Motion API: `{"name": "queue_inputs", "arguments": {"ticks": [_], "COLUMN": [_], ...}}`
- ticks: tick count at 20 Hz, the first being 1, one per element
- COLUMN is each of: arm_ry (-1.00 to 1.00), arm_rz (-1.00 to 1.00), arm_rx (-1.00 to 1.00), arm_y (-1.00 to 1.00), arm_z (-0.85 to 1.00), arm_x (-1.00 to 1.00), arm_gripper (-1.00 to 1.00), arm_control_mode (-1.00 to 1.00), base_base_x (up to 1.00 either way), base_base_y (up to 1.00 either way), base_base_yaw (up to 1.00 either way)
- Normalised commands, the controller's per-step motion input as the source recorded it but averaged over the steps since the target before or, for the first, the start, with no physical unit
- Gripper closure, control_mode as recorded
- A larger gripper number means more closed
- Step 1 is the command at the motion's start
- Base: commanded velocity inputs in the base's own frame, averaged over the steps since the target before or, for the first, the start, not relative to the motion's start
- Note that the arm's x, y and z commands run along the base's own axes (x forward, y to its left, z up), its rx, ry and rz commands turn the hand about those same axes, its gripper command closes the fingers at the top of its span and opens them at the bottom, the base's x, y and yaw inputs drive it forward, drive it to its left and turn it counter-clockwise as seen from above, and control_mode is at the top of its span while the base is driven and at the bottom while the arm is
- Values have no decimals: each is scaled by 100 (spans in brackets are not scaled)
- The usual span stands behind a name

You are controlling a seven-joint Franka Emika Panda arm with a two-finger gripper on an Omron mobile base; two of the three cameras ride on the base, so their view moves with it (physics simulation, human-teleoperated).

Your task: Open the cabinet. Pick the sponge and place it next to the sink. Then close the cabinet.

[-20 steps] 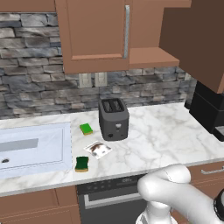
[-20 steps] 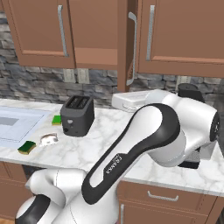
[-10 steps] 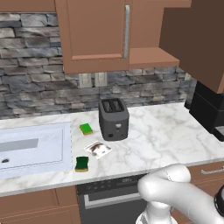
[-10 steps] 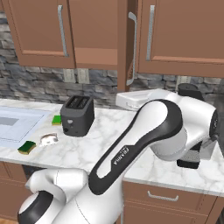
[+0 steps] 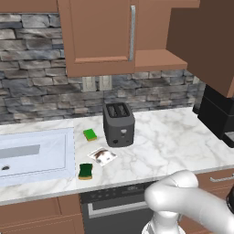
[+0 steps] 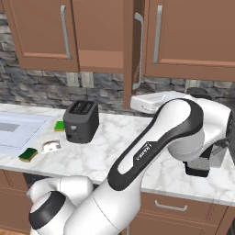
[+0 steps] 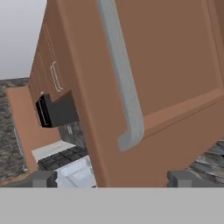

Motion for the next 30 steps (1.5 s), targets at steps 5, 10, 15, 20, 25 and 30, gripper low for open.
{"name": "queue_inputs", "arguments": {"ticks": [5,10,15,20,25,30], "arm_ry": [0,0,0,0,0,0], "arm_rz": [8,6,4,3,1,0], "arm_rx": [0,0,0,0,0,0], "arm_y": [-9,-3,0,0,1,16], "arm_z": [-12,-7,0,0,0,-1], "arm_x": [27,12,5,12,8,1], "arm_gripper": [-100,-100,-100,-100,-100,-100], "arm_control_mode": [-100,-100,-100,-100,-100,-100], "base_base_x": [0,0,0,0,0,0], "base_base_y": [0,0,0,0,0,0], "base_base_yaw": [0,0,0,0,0,0]}}
